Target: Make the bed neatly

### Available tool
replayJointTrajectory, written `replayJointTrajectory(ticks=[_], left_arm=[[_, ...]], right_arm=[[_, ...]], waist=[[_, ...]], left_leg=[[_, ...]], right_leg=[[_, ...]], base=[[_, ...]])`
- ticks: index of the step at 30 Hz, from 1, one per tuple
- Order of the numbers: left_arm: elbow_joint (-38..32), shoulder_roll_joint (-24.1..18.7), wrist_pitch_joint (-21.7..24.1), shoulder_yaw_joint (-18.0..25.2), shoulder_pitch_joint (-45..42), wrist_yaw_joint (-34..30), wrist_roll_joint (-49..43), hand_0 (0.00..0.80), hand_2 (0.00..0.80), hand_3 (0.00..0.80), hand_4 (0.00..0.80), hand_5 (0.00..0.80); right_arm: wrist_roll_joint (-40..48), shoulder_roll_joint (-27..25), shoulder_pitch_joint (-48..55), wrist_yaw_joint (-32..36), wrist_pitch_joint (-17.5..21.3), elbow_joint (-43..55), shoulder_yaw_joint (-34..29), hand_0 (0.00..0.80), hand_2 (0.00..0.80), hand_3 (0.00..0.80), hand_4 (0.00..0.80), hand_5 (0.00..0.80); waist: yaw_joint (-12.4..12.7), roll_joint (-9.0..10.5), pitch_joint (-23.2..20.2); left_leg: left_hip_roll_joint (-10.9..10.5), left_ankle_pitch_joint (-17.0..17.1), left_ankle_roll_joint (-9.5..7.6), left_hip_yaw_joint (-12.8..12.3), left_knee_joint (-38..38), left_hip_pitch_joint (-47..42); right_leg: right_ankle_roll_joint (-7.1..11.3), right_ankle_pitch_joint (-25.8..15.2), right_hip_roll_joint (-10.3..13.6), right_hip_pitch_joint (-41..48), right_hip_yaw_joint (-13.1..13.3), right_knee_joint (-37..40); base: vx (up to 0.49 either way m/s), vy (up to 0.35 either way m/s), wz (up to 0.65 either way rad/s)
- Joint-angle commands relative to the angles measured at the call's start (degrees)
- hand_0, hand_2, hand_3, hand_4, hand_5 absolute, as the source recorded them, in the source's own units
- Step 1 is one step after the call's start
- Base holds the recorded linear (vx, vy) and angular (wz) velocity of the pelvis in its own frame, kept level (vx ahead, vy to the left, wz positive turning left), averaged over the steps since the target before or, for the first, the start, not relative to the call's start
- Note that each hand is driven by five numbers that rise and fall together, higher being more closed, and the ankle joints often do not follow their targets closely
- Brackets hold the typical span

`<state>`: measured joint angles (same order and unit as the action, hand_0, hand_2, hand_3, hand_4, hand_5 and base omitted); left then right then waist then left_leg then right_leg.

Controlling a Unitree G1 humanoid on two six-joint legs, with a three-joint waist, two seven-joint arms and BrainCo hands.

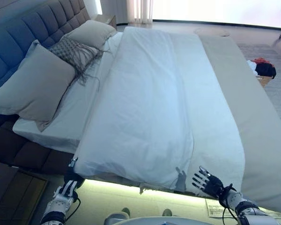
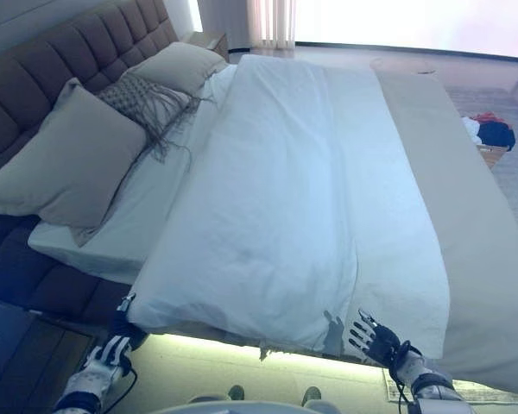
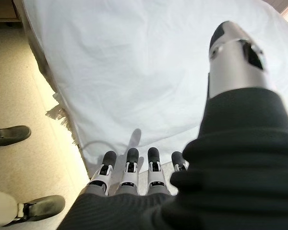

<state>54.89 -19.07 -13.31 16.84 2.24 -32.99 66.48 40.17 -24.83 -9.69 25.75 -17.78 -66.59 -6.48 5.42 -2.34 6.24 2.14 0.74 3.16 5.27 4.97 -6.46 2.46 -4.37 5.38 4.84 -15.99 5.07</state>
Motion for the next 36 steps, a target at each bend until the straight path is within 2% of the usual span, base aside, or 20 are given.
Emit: replayJointTrajectory(ticks=[1, 6, 11, 20, 24, 34, 35, 36], left_arm=[[0.3, -6.0, 4.3, 3.8, -6.4, -5.9, 2.2, 0.8, 0.8, 0.8, 0.8, 0.8], [2.4, -5.4, 4.4, 2.7, -7.1, -8.2, 2.5, 0.8, 0.8, 0.8, 0.8, 0.8], [1.6, -4.1, 4.7, 1.9, -6.8, -8.5, 3.1, 0.8, 0.8, 0.8, 0.8, 0.8], [2.9, -3.7, 5.5, -0.6, -4.7, -3.4, 2.5, 0.8, 0.8, 0.8, 0.8, 0.8], [4.5, -3.5, 6.2, -0.5, -4.8, -2.8, 3.6, 0.8, 0.8, 0.8, 0.8, 0.8], [6.9, -4.8, 6.0, 0.9, -3.6, 0.7, 3.0, 0.8, 0.8, 0.8, 0.8, 0.8], [7.0, -4.8, 6.0, 1.0, -3.5, 0.8, 2.9, 0.624, 0.624, 0.624, 0.624, 0.624], [8.0, -5.2, 4.7, 1.3, -3.2, 2.6, 2.6, 0.0, 0.0, 0.0, 0.0, 0.0]], right_arm=[[0.9, -3.7, -1.9, 1.9, 1.7, -3.1, -2.8, 0.0, 0.0, 0.0, 0.0, 0.0], [0.8, -5.2, -2.3, 1.4, 1.7, -3.3, -2.8, 0.0, 0.0, 0.0, 0.0, 0.0], [1.4, -5.3, -3.0, 1.2, 2.5, -2.8, -2.7, 0.0, 0.0, 0.0, 0.0, 0.0], [3.3, -4.3, -5.6, 1.2, 3.0, -0.7, -0.9, 0.0, 0.0, 0.0, 0.0, 0.0], [3.5, -3.6, -5.6, 1.6, 3.0, 0.8, -0.6, 0.0, 0.0, 0.0, 0.0, 0.0], [5.9, -2.9, -6.9, 1.2, 3.2, 1.2, -0.6, 0.0, 0.0, 0.0, 0.0, 0.0], [5.9, -2.9, -7.0, 1.3, 3.2, 1.2, -0.6, 0.0, 0.0, 0.0, 0.0, 0.0], [6.1, -2.7, -7.1, 1.6, 3.3, 1.0, -0.5, 0.0, 0.0, 0.0, 0.0, 0.0]], waist=[[4.9, 0.48, 2.3], [4.5, 0.43, 3.8], [4.8, 0.53, 5.6], [5.2, 1.17, 9.1], [5.0, 1.52, 10.1], [5.6, 2.6, 11.3], [5.6, 2.63, 11.3], [5.6, 2.65, 11.2]], left_leg=[[-1.3, 0.4, -1.48, -1.3, -1.3, 1.3], [-1.5, -0.9, -1.58, -2.2, -3.4, 2.1], [-1.8, -1.6, -1.86, -2.4, -5.2, 3.6], [-2.7, -2.8, -2.46, -2.6, -8.9, 6.5], [-2.8, -3.2, -2.67, -3.3, -10.1, 7.4], [-2.3, -2.5, -2.71, -2.9, -9.5, 9.0], [-2.3, -2.4, -2.71, -2.9, -9.4, 9.1], [-2.2, -2.3, -2.69, -3.0, -9.2, 9.2]], right_leg=[[4.49, 1.1, 7.1, 0.7, 2.3, -4.0], [4.57, 1.1, 7.7, -0.1, 2.9, -4.3], [4.65, 1.0, 8.1, -1.2, 3.5, -4.9], [5.46, 0.2, 9.3, -3.3, 4.3, -6.1], [5.85, -0.2, 9.5, -3.8, 4.7, -6.2], [6.59, -1.8, 9.4, -5.3, 4.5, -5.2], [6.59, -1.8, 9.4, -5.4, 4.5, -5.2], [6.63, -1.9, 9.3, -5.5, 4.5, -5.1]], base=[[-0.051, 0.109, -0.01], [-0.062, 0.139, -0.01], [-0.104, 0.089, 0.0], [-0.102, 0.045, 0.03], [-0.049, 0.025, 0.02], [-0.043, -0.035, 0.05], [-0.01, -0.042, 0.01], [0.008, -0.044, 0.0]])
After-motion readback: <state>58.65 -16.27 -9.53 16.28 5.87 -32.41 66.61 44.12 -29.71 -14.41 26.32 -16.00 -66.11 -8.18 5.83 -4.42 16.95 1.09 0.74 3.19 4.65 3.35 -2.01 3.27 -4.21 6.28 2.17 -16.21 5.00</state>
